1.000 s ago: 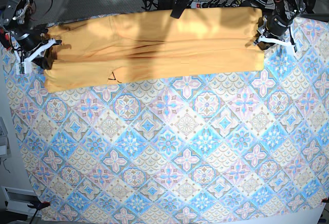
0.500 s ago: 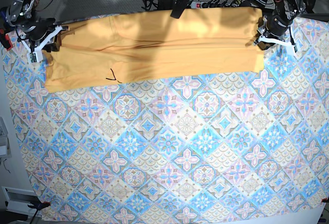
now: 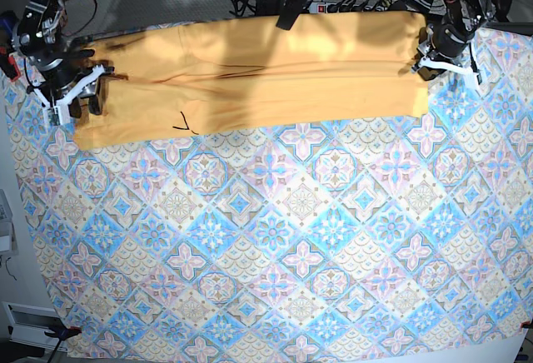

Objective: Fold the T-shirt properly

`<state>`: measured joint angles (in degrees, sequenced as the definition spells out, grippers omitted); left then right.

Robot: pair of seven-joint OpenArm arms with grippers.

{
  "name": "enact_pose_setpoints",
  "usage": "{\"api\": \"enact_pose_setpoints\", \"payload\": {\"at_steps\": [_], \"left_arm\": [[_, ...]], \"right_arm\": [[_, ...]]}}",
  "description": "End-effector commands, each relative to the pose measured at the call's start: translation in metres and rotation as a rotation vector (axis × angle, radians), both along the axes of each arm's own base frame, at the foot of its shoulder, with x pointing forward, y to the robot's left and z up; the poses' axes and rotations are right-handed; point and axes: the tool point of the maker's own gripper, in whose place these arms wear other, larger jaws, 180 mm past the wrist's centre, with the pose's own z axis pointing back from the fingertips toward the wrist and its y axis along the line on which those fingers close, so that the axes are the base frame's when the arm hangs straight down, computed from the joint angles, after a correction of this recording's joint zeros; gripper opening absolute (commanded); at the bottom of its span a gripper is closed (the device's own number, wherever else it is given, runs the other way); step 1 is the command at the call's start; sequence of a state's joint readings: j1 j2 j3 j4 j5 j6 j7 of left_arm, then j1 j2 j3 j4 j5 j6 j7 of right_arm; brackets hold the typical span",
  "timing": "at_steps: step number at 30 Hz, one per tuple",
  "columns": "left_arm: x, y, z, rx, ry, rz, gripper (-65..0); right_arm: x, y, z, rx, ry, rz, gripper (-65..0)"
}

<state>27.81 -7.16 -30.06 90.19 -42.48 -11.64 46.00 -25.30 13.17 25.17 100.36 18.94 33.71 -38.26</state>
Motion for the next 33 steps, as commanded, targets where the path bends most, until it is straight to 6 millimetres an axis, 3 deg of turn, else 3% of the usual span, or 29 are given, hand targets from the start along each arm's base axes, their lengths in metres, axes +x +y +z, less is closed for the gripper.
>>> {"api": "enact_pose_setpoints", "payload": {"at_steps": [1, 5, 11, 16, 19, 23, 26, 33], "left_arm": [[0.003, 0.006, 0.007, 0.017, -0.025, 0.003, -65.0], [0.003, 0.006, 0.006, 0.017, -0.023, 0.003, -65.0], [0.003, 0.006, 0.006, 0.017, -0.023, 0.003, -64.1], [-0.001, 0.006, 0.005, 0.016, -0.015, 0.002, -44.0], [-0.002, 0.013, 0.008, 0.031, -0.009, -0.01, -38.6], [-0.005, 0.015, 0.007, 0.024, 0.018, -0.022, -38.7], [-0.005, 0.031, 0.013, 0.05, 0.008, 0.008, -38.7], [0.0, 0.032, 0.009, 0.041, 0.009, 0.017, -38.7]], "right_arm": [[0.004, 0.002, 0.009, -0.008, -0.03, 0.018, -38.7], [0.006, 0.027, 0.003, 0.019, -0.013, 0.087, -38.7], [0.0, 0.094, -0.016, 0.081, 0.049, 0.291, -38.7], [-0.012, 0.137, -0.024, 0.126, 0.084, 0.419, -38.7], [-0.015, 0.148, -0.026, 0.141, 0.091, 0.448, -38.7], [-0.014, 0.157, -0.026, 0.151, 0.087, 0.469, -38.7], [-0.013, 0.159, -0.026, 0.153, 0.086, 0.474, -38.7], [-0.009, 0.159, -0.025, 0.154, 0.079, 0.471, -38.7]]}}
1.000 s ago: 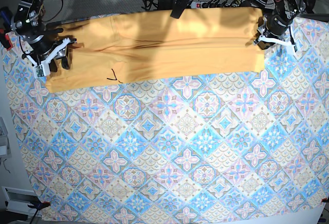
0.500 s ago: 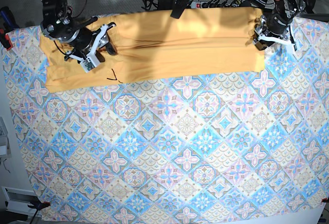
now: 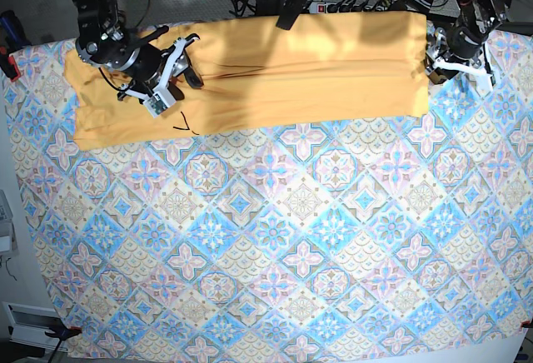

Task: Fold the T-shirt properly
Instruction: 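Move the right gripper inward onto the folded shirt's top layer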

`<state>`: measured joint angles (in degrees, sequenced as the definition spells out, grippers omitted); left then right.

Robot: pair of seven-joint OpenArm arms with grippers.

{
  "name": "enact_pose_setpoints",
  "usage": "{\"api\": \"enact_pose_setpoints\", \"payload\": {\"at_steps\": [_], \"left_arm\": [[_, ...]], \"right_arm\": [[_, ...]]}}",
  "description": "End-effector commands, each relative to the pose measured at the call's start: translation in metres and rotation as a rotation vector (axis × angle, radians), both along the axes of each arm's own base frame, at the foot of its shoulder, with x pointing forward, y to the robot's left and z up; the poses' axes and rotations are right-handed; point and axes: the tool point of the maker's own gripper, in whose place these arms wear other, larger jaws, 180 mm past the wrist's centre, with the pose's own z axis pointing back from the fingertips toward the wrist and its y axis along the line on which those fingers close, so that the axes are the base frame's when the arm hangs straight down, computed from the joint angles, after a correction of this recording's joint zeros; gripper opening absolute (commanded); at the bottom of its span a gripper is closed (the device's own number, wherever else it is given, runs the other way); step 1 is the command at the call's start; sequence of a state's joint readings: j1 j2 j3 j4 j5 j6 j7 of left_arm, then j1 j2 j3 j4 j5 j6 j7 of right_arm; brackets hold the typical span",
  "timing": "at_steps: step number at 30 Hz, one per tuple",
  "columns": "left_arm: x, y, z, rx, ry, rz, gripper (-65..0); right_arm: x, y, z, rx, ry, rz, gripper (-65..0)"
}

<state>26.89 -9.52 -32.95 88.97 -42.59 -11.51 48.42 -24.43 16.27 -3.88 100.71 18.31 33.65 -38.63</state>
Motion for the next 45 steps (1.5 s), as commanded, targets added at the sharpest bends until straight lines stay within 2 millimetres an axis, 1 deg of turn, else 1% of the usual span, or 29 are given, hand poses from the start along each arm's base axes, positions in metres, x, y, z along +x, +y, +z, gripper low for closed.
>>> {"api": "enact_pose_setpoints", "payload": {"at_steps": [1, 4, 6, 10, 16, 19, 21, 24, 30, 36, 41, 45], "left_arm": [[0.001, 0.006, 0.001, 0.004, -0.008, 0.005, -38.7], [0.002, 0.006, -0.01, -0.021, 0.008, 0.022, -38.7], [-0.001, 0.002, -0.017, -0.047, 0.043, 0.017, -38.8], [0.004, -0.004, -0.019, -0.075, 0.06, 0.002, -38.8], [0.005, -0.007, -0.02, -0.082, 0.061, -0.003, -38.8], [0.004, -0.026, -0.026, -0.103, 0.082, -0.06, -39.9], [-0.001, -0.031, -0.029, -0.108, 0.099, -0.076, -42.3], [-0.007, -0.035, -0.031, -0.116, 0.108, -0.077, -45.5], [-0.018, -0.035, -0.033, -0.118, 0.129, -0.076, -45.7], [-0.018, -0.035, -0.034, -0.117, 0.129, -0.079, -46.2], [-0.016, -0.05, -0.037, -0.133, 0.14, -0.124, -46.4], [-0.016, -0.051, -0.037, -0.136, 0.14, -0.127, -46.4]], "right_arm": [[0.008, 0.0, 0.01, 0.017, -0.04, -0.001, -38.7], [0.008, 0.0, 0.01, 0.017, -0.04, -0.001, -38.7], [0.008, 0.0, 0.01, 0.017, -0.04, -0.001, -38.7], [0.008, 0.0, 0.01, 0.017, -0.04, -0.001, -38.7], [0.008, 0.001, 0.01, 0.018, -0.04, -0.002, -38.7], [0.009, 0.001, 0.01, 0.018, -0.041, -0.002, -38.7], [0.011, 0.0, 0.011, 0.017, -0.046, -0.001, -38.7], [0.017, 0.0, 0.014, 0.016, -0.059, -0.001, -38.7], [0.017, 0.001, 0.014, 0.018, -0.058, 0.0, -38.7], [0.017, 0.001, 0.013, 0.018, -0.057, -0.001, -38.7], [0.017, 0.001, 0.013, 0.019, -0.057, -0.001, -38.7], [0.017, 0.001, 0.013, 0.019, -0.057, -0.001, -38.7]]}}
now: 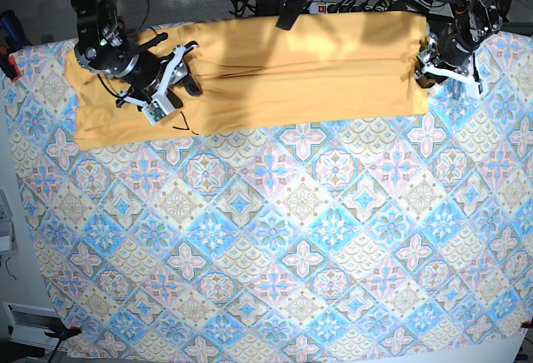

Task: Fold the T-shirt properly
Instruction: 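Move the right gripper inward onto the folded shirt's top layer, then release the shirt end with the left gripper and raise it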

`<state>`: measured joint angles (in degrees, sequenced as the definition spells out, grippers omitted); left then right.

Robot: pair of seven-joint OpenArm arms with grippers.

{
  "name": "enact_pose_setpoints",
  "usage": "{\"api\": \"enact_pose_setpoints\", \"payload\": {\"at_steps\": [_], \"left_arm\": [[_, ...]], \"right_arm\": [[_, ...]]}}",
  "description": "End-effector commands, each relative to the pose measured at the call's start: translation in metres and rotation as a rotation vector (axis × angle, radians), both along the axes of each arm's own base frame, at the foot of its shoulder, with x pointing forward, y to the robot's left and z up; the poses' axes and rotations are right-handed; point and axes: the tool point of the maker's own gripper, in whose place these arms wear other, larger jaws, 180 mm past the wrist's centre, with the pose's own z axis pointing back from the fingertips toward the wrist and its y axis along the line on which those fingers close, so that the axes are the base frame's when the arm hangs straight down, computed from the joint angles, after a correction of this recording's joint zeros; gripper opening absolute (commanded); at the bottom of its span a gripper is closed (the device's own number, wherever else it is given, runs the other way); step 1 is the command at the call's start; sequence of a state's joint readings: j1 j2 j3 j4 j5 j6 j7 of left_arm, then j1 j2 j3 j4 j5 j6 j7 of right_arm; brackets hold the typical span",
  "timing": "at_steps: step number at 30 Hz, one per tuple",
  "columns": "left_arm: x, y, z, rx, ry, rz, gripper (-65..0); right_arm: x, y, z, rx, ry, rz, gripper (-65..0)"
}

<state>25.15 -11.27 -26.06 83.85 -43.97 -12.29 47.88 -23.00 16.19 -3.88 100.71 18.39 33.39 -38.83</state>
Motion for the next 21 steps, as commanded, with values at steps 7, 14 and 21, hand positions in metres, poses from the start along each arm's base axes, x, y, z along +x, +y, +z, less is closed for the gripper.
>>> {"api": "enact_pose_setpoints", "payload": {"at_steps": [7, 14, 21], "left_arm": [[-0.0254, -0.0251, -0.015, -0.075, 0.129, -0.063, -46.5], [-0.0272, -0.027, -0.0155, -0.086, 0.145, -0.073, -53.9], [-0.0222, -0.0286, -0.0063, -0.071, 0.119, -0.09, -54.5]], "right_arm": [[0.0065, 0.0014, 0.0089, 0.019, -0.035, 0.004, -38.7], [0.0071, 0.0014, 0.0092, 0.019, -0.037, 0.004, -38.7], [0.0071, 0.0014, 0.0092, 0.019, -0.037, 0.004, -38.7]]}}
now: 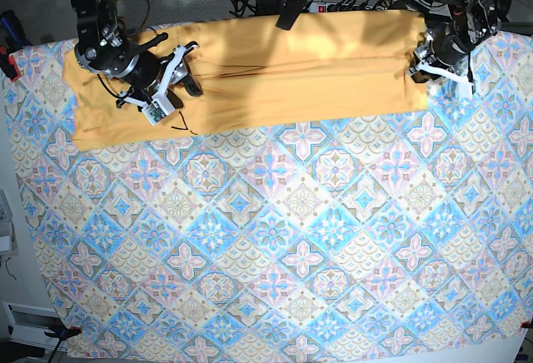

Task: Fold the T-shirt properly
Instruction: 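Release the shirt end with the left gripper and raise it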

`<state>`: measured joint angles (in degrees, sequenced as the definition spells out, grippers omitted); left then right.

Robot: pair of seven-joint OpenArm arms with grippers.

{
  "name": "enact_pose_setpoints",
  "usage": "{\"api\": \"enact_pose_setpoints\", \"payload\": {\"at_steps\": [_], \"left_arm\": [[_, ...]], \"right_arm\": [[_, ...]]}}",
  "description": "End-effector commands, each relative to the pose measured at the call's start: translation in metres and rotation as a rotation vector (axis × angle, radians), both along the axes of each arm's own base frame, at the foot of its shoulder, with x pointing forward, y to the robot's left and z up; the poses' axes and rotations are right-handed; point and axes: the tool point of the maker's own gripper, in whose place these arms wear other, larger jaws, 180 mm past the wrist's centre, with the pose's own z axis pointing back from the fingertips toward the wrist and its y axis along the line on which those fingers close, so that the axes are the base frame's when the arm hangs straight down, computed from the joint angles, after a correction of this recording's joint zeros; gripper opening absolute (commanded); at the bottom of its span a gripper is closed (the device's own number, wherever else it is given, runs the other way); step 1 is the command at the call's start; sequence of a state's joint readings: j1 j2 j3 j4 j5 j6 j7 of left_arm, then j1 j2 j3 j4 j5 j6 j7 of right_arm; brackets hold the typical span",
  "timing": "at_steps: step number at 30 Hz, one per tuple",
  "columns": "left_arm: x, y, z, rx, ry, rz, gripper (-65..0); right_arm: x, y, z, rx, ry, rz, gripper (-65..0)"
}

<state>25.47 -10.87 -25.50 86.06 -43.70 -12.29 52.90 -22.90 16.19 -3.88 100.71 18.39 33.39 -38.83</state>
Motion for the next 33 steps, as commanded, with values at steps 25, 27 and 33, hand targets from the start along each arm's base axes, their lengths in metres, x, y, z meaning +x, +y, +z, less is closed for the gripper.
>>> {"api": "enact_pose_setpoints", "payload": {"at_steps": [25, 27, 33], "left_arm": [[0.035, 0.034, 0.067, 0.112, -0.194, -0.028, -65.0], [0.041, 0.041, 0.072, 0.123, -0.216, -0.008, -65.0], [0.049, 0.039, 0.08, 0.129, -0.244, -0.02, -65.0]], "right_arm": [[0.006, 0.001, 0.009, 0.019, -0.035, 0.004, -38.7], [0.006, 0.001, 0.009, 0.019, -0.035, 0.004, -38.7], [0.007, 0.002, 0.01, 0.021, -0.039, 0.004, -38.7]]}}
